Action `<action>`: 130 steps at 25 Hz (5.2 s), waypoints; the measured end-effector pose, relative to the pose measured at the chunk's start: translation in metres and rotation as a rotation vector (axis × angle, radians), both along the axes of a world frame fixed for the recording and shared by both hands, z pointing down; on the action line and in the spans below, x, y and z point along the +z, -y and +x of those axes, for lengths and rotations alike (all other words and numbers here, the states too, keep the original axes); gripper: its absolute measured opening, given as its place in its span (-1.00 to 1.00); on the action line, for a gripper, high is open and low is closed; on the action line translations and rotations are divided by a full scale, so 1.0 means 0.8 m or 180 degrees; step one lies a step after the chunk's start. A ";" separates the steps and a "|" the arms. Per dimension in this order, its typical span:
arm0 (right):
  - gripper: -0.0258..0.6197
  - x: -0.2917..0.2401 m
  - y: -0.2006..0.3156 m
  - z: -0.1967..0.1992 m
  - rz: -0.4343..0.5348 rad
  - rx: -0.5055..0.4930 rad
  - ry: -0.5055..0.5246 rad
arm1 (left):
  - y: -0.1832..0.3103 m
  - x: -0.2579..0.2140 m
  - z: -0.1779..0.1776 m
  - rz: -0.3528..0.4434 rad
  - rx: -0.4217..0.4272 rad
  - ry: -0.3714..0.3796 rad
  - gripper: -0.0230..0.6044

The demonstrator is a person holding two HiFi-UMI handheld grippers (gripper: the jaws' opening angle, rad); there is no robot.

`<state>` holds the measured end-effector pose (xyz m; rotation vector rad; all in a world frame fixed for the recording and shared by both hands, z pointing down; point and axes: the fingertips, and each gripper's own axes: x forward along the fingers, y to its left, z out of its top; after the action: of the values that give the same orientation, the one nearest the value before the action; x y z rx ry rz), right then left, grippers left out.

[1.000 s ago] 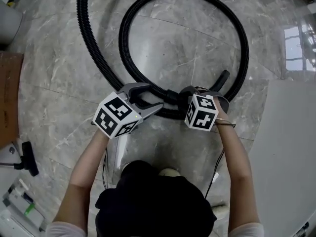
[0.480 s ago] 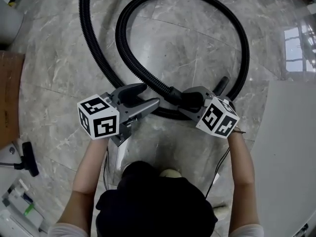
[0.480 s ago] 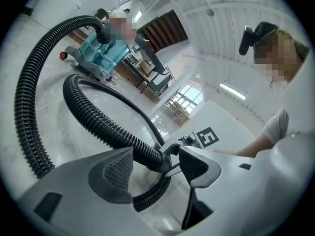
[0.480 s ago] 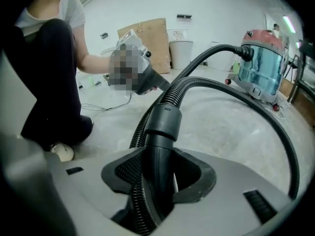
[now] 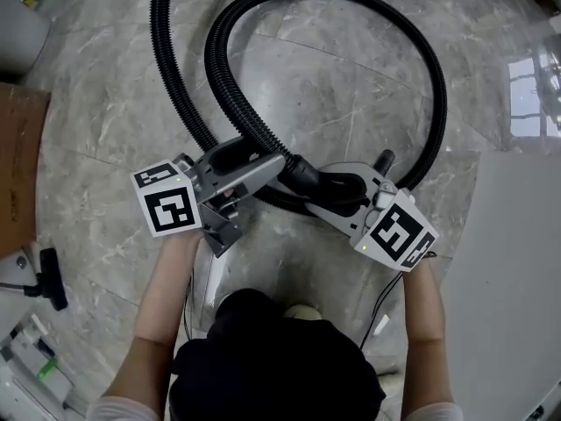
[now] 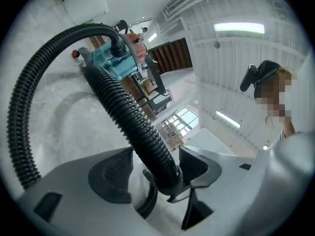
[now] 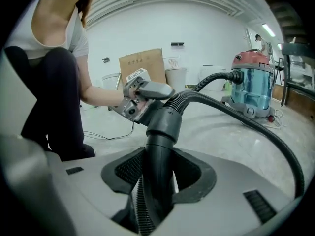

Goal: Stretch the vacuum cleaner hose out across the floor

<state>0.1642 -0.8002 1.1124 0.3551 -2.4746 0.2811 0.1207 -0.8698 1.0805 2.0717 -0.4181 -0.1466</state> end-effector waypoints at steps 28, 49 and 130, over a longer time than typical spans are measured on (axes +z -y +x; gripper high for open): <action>-0.35 -0.317 -0.056 -0.015 -0.0346 0.0446 0.0176 | -0.031 -0.352 0.057 0.0172 0.0241 0.0094 -0.27; -0.35 -0.662 -0.144 -0.060 -0.0497 0.0858 0.0145 | -0.120 -0.700 0.042 0.0082 0.0486 0.0055 -0.29; -0.35 -0.869 -0.958 -0.263 -0.0287 0.1126 0.0432 | -0.943 -0.915 -0.141 0.0327 0.0531 -0.0101 -0.30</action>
<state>-0.0464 -0.0339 0.4176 0.7588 -2.5100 0.5773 0.0078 -0.1154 0.3481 2.1922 -0.2209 -0.1029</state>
